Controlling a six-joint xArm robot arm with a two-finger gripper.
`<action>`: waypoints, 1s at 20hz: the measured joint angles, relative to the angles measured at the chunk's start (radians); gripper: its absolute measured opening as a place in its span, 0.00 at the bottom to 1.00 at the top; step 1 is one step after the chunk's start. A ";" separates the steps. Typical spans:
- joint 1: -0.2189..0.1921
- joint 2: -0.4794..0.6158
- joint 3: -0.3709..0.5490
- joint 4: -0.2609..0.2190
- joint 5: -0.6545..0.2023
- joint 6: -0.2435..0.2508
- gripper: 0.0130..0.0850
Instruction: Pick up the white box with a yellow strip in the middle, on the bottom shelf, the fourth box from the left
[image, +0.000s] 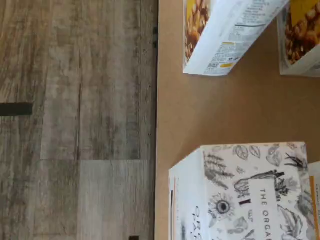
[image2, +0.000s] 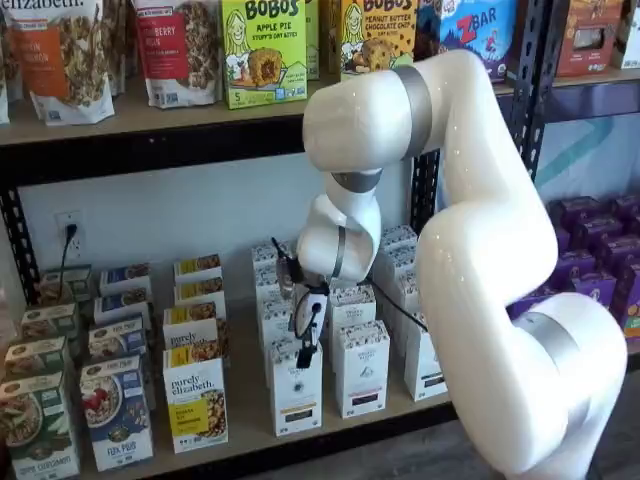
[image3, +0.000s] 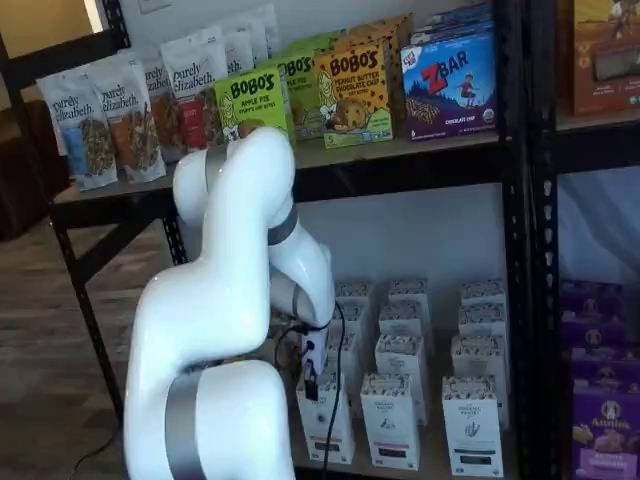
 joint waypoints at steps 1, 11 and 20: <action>-0.004 0.013 -0.018 -0.017 0.007 0.014 1.00; -0.020 0.100 -0.130 -0.125 0.049 0.099 1.00; -0.026 0.151 -0.186 -0.202 0.063 0.163 1.00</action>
